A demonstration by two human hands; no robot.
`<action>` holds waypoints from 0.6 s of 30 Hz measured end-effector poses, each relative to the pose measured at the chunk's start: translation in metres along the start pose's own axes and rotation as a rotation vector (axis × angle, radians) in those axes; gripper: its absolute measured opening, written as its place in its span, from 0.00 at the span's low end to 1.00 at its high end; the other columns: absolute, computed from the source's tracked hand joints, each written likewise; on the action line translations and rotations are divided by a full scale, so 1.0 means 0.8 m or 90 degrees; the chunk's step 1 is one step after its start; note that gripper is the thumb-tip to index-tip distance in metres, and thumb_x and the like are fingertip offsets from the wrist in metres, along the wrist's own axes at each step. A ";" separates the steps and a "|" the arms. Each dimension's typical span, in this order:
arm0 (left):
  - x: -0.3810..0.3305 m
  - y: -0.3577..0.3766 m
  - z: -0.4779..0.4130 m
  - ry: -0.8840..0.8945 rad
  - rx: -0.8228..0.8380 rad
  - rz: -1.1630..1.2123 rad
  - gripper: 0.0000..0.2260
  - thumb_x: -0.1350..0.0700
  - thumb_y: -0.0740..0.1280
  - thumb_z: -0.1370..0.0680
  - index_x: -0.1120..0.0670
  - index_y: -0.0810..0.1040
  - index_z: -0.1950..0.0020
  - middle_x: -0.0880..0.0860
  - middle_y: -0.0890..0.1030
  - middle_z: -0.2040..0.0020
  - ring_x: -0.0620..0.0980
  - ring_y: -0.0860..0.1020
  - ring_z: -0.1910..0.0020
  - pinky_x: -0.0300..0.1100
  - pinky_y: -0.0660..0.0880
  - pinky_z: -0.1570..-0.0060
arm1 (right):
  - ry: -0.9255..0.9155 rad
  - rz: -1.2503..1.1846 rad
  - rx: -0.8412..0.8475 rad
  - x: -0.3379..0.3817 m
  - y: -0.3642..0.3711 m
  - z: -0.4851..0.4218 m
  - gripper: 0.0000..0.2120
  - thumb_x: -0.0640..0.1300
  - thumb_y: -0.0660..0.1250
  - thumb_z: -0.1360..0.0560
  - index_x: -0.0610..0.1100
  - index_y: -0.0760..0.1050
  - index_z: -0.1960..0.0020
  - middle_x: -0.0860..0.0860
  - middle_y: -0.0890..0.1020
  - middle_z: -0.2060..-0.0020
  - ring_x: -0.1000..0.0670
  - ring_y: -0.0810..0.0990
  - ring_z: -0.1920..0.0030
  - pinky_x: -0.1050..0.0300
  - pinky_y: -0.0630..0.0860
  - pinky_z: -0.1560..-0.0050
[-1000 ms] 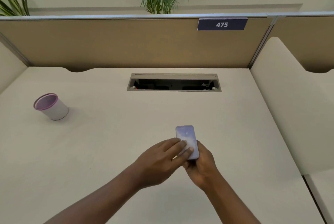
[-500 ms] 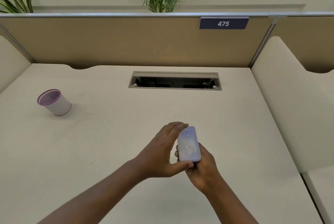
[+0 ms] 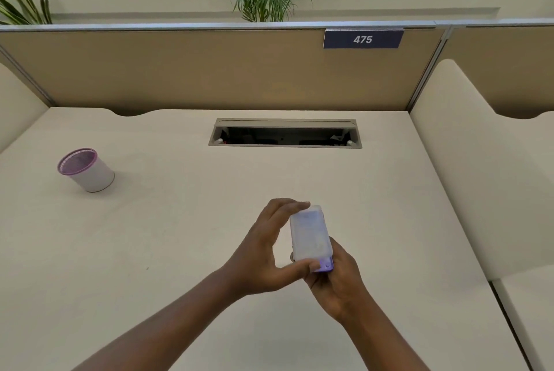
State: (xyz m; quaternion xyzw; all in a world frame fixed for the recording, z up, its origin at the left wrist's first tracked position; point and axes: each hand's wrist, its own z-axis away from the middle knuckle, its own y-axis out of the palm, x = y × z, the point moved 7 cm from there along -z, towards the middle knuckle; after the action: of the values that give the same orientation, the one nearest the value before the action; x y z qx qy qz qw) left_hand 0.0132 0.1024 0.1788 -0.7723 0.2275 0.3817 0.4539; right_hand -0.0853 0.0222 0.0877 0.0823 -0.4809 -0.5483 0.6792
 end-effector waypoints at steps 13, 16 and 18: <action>0.107 0.034 0.016 -0.476 -0.212 0.600 0.12 0.56 0.69 0.21 0.60 0.80 0.41 0.62 0.82 0.51 0.51 0.80 0.61 0.41 0.77 0.65 | 0.021 -0.023 -0.060 0.002 -0.045 0.011 0.16 0.45 0.57 0.16 0.36 0.80 0.45 0.39 0.85 0.63 0.43 0.82 0.68 0.55 0.81 0.72; 0.137 0.054 0.033 -0.581 -0.136 0.507 0.06 0.63 0.66 0.19 0.64 0.79 0.44 0.63 0.82 0.57 0.52 0.78 0.67 0.41 0.75 0.70 | 0.027 -0.022 -0.073 0.001 -0.053 0.013 0.16 0.45 0.57 0.16 0.36 0.80 0.45 0.39 0.84 0.62 0.43 0.82 0.68 0.55 0.81 0.71; 0.151 0.068 0.045 -0.625 -0.040 0.425 0.05 0.62 0.67 0.19 0.65 0.79 0.47 0.62 0.82 0.60 0.52 0.78 0.69 0.42 0.75 0.71 | 0.029 -0.026 -0.074 0.000 -0.056 0.013 0.16 0.45 0.57 0.17 0.36 0.80 0.44 0.39 0.84 0.61 0.43 0.82 0.68 0.55 0.81 0.72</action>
State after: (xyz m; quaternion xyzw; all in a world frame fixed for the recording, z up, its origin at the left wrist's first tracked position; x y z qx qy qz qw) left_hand 0.0346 0.1070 0.0433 -0.4051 0.2105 0.8228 0.3386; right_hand -0.1224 0.0091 0.0646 0.0648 -0.4310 -0.5872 0.6821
